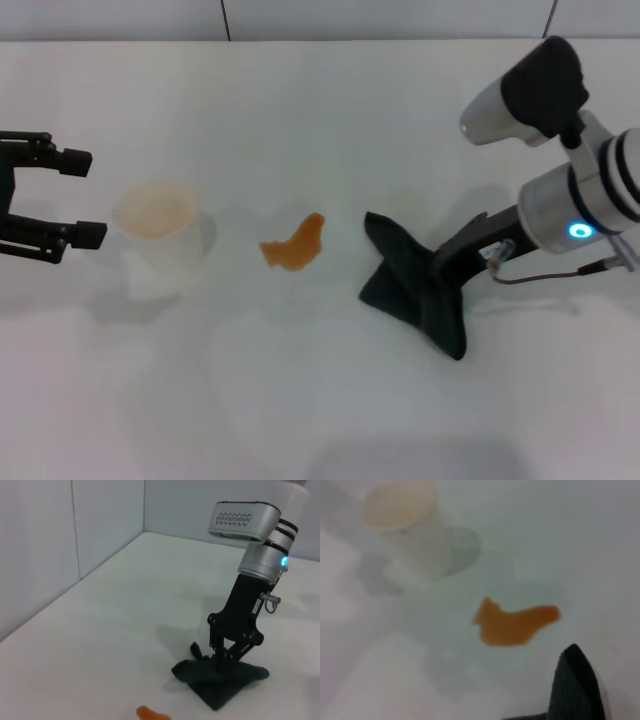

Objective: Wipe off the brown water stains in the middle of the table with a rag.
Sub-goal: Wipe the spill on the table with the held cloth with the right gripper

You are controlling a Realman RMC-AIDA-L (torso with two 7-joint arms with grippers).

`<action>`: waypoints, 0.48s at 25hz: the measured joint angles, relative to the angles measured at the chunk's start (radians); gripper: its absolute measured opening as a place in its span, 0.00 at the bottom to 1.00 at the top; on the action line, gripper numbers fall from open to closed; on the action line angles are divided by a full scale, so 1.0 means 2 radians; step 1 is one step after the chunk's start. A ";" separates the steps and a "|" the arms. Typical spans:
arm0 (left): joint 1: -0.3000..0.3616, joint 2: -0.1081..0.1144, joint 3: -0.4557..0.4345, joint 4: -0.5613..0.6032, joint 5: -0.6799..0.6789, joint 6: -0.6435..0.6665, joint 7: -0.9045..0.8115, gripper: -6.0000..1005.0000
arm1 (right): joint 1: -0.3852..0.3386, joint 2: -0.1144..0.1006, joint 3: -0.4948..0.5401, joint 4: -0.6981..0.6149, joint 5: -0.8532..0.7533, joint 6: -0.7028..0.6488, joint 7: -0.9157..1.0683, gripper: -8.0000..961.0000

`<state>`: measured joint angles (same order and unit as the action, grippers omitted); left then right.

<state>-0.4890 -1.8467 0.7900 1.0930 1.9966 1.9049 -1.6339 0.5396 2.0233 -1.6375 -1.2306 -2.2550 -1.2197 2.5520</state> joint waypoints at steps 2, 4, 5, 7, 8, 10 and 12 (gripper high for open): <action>-0.001 0.000 0.000 0.000 0.000 0.000 0.002 0.86 | 0.008 0.000 -0.009 0.003 0.013 0.005 0.000 0.09; -0.002 0.000 0.000 0.000 0.000 0.000 0.003 0.86 | 0.012 0.001 -0.013 0.006 0.018 0.007 0.001 0.09; -0.003 0.000 0.000 0.000 0.000 0.000 0.003 0.86 | 0.026 0.001 -0.027 0.017 0.031 0.016 0.001 0.09; -0.003 0.000 0.000 0.000 0.000 0.000 0.003 0.86 | 0.034 0.001 -0.034 0.024 0.039 0.022 0.001 0.09; -0.003 0.000 0.000 0.000 0.000 0.000 0.003 0.86 | 0.040 0.002 -0.039 0.028 0.044 0.026 0.001 0.09; -0.003 0.000 0.000 0.000 0.000 0.000 0.003 0.86 | 0.056 0.002 -0.053 0.041 0.056 0.034 0.001 0.09; -0.003 -0.001 0.000 0.001 0.000 0.000 0.003 0.86 | 0.064 0.002 -0.059 0.046 0.062 0.036 0.001 0.09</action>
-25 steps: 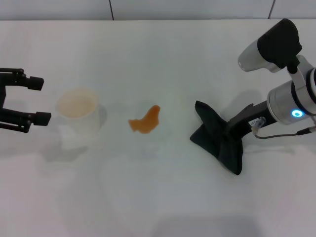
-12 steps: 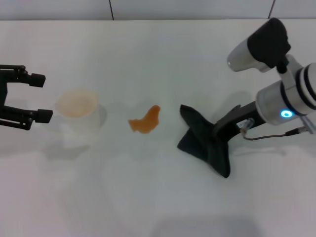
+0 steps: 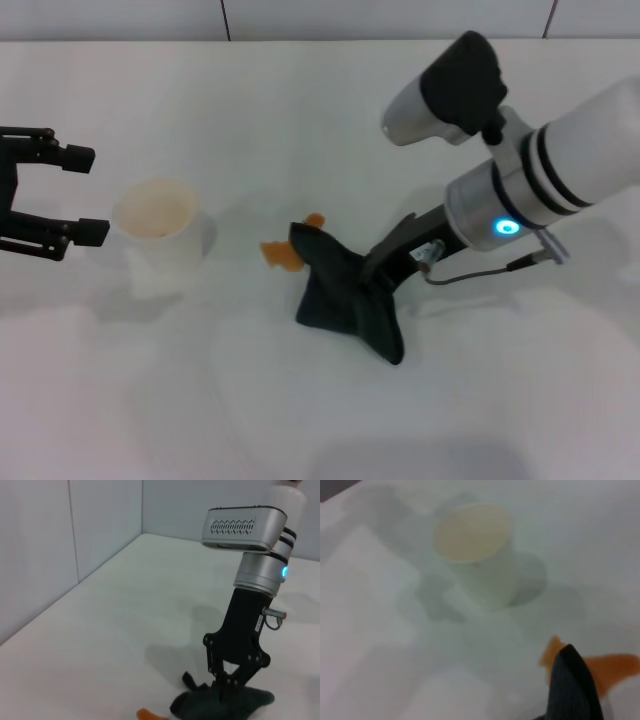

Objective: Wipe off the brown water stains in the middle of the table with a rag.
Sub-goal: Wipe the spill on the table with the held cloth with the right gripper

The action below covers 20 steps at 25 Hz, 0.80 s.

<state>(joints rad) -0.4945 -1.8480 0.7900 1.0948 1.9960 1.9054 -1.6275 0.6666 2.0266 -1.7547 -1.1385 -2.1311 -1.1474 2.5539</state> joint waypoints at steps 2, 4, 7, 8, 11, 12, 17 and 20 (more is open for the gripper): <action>0.000 -0.001 0.000 0.000 0.000 0.000 0.000 0.86 | 0.009 0.000 -0.007 0.005 0.008 0.005 0.000 0.09; 0.000 -0.001 0.000 0.001 0.000 0.000 0.000 0.86 | 0.020 0.001 -0.016 0.012 0.018 0.010 0.000 0.09; 0.000 -0.002 0.000 0.002 -0.001 0.000 0.000 0.86 | 0.033 0.001 -0.030 0.025 0.034 0.019 -0.001 0.09; -0.001 -0.002 0.000 0.002 -0.001 0.000 0.000 0.86 | 0.039 0.001 -0.036 0.030 0.041 0.022 -0.002 0.09; -0.001 -0.002 0.000 0.003 -0.002 -0.001 -0.001 0.86 | 0.054 0.001 -0.050 0.045 0.054 0.029 -0.002 0.09; -0.001 -0.002 0.000 0.003 -0.002 -0.001 -0.001 0.86 | 0.058 0.001 -0.053 0.049 0.058 0.031 -0.002 0.09; -0.001 -0.003 0.000 0.004 -0.003 -0.001 -0.003 0.86 | 0.068 0.001 -0.067 0.062 0.062 0.053 -0.003 0.09; -0.001 -0.004 0.000 0.005 -0.003 -0.001 -0.004 0.86 | 0.071 0.001 -0.073 0.066 0.062 0.066 -0.002 0.09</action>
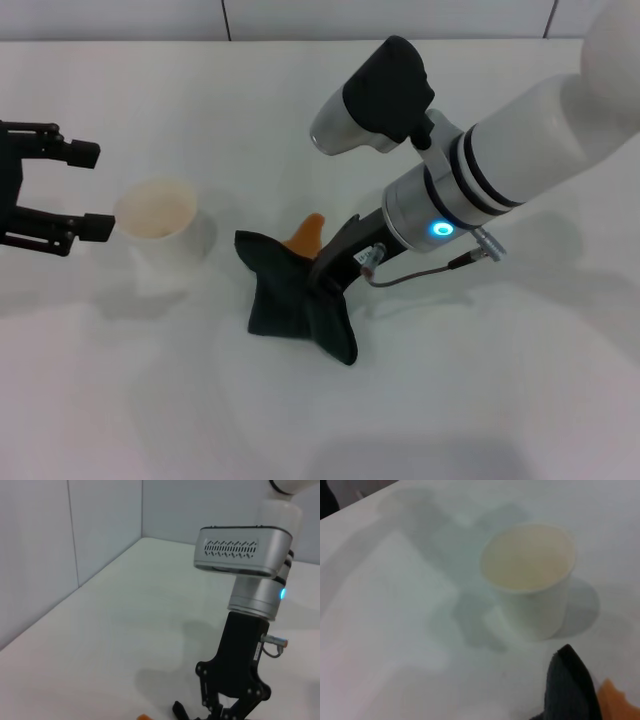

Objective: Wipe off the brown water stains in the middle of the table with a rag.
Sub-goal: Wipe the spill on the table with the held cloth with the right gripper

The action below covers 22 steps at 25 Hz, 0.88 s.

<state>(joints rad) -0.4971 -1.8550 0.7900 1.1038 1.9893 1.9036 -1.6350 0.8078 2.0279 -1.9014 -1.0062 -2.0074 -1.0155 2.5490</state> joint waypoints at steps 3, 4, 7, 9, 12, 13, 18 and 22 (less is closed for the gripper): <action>0.001 0.000 0.000 0.000 -0.005 0.000 0.000 0.86 | 0.002 0.000 -0.003 0.008 0.000 0.015 0.000 0.09; 0.001 0.000 -0.001 0.000 -0.006 -0.001 0.000 0.86 | 0.003 0.000 -0.004 0.012 0.000 0.019 0.000 0.09; 0.002 0.000 -0.001 0.000 -0.008 -0.001 0.000 0.86 | 0.005 0.000 -0.013 0.018 0.000 0.034 0.001 0.09; 0.002 -0.001 -0.001 0.000 -0.009 -0.002 0.000 0.86 | 0.006 0.000 -0.019 0.021 0.000 0.045 0.001 0.09; 0.002 -0.003 -0.001 0.000 -0.010 -0.002 0.000 0.86 | 0.006 0.000 -0.020 0.024 0.000 0.054 0.001 0.09; 0.002 -0.003 -0.001 0.000 -0.010 -0.002 0.000 0.86 | 0.006 0.000 -0.020 0.025 -0.001 0.056 0.001 0.08; 0.003 -0.006 -0.005 0.000 -0.010 -0.003 0.000 0.86 | 0.006 0.000 -0.017 0.033 -0.005 0.070 0.001 0.08; 0.003 -0.007 -0.008 0.000 -0.010 -0.003 0.000 0.86 | 0.008 0.000 -0.016 0.043 -0.006 0.085 0.000 0.08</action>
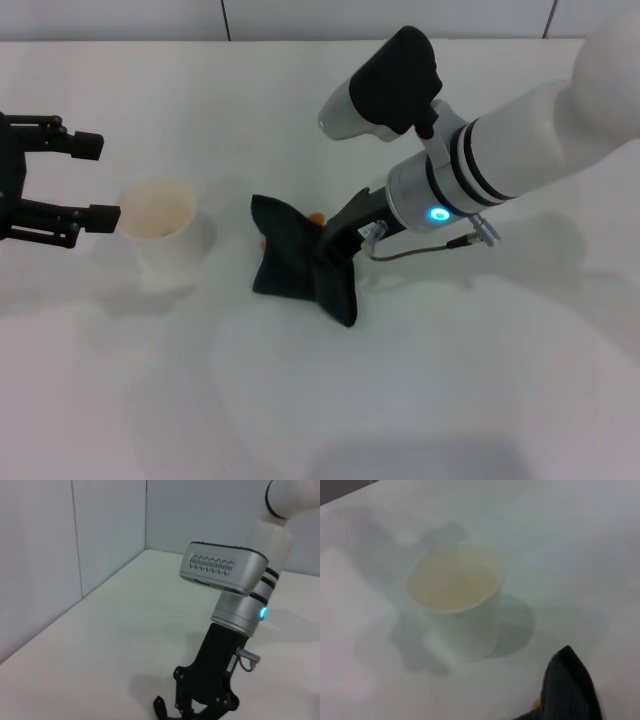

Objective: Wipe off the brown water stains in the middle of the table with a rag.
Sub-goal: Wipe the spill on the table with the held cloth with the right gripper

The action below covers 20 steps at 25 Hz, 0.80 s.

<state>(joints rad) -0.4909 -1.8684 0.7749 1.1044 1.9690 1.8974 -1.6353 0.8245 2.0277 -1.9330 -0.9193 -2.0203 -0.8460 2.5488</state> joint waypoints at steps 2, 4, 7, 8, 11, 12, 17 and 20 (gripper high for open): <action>0.000 0.000 0.000 0.000 0.000 0.000 0.000 0.86 | 0.003 0.000 0.001 0.009 0.000 0.009 0.000 0.08; 0.000 -0.001 0.000 0.000 0.000 -0.002 0.000 0.86 | 0.006 -0.001 0.004 0.018 0.000 0.015 -0.001 0.08; 0.001 -0.001 0.000 0.000 0.000 -0.003 0.002 0.86 | 0.009 -0.002 0.012 0.029 0.000 0.022 -0.002 0.08; 0.001 -0.001 0.000 0.000 0.000 -0.004 0.002 0.86 | 0.009 -0.002 0.015 0.031 -0.001 0.024 -0.002 0.08; 0.001 -0.002 0.000 0.000 0.000 -0.005 0.003 0.86 | 0.009 -0.003 0.023 0.035 -0.002 0.032 -0.003 0.08; 0.001 -0.002 0.000 0.000 0.000 -0.005 0.003 0.86 | 0.009 -0.004 0.026 0.037 -0.002 0.035 -0.003 0.08; -0.001 -0.002 0.000 -0.002 0.001 -0.008 0.003 0.86 | 0.011 -0.002 0.030 0.038 -0.002 0.032 -0.008 0.08; -0.003 -0.002 0.000 -0.002 0.002 -0.010 0.003 0.86 | 0.013 0.000 0.017 0.030 0.001 0.024 -0.009 0.08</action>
<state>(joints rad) -0.4966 -1.8714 0.7752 1.1003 1.9737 1.8780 -1.6283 0.8514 2.0272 -1.8986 -0.8591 -2.0179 -0.7983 2.5306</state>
